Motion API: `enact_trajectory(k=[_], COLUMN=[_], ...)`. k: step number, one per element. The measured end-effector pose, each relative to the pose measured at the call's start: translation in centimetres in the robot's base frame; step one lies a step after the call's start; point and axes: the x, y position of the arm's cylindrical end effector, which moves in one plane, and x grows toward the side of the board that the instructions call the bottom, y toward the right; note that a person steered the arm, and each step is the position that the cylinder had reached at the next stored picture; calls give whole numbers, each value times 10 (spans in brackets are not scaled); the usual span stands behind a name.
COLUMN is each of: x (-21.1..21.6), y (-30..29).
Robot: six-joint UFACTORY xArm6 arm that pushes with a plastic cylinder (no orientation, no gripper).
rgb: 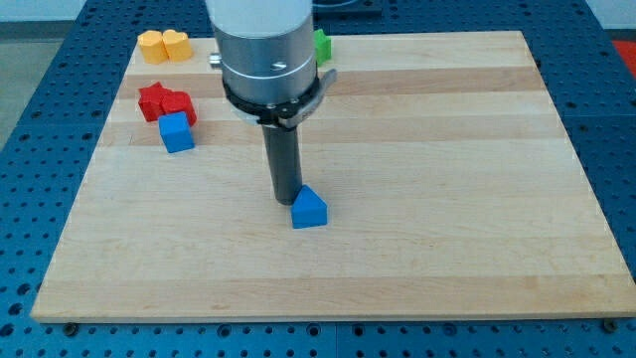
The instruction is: Drag the blue triangle towards the bottom center of the board
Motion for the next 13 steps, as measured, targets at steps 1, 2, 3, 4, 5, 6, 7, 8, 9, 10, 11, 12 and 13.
enact_trajectory(k=[1, 2, 3, 4, 5, 6, 7, 8, 9, 10, 11, 12, 13], x=[2, 28, 43, 22, 2, 13, 37, 52, 66, 68, 53, 18, 6], y=[9, 10, 10, 10, 15, 23, 23, 23, 23, 23, 23, 13, -53])
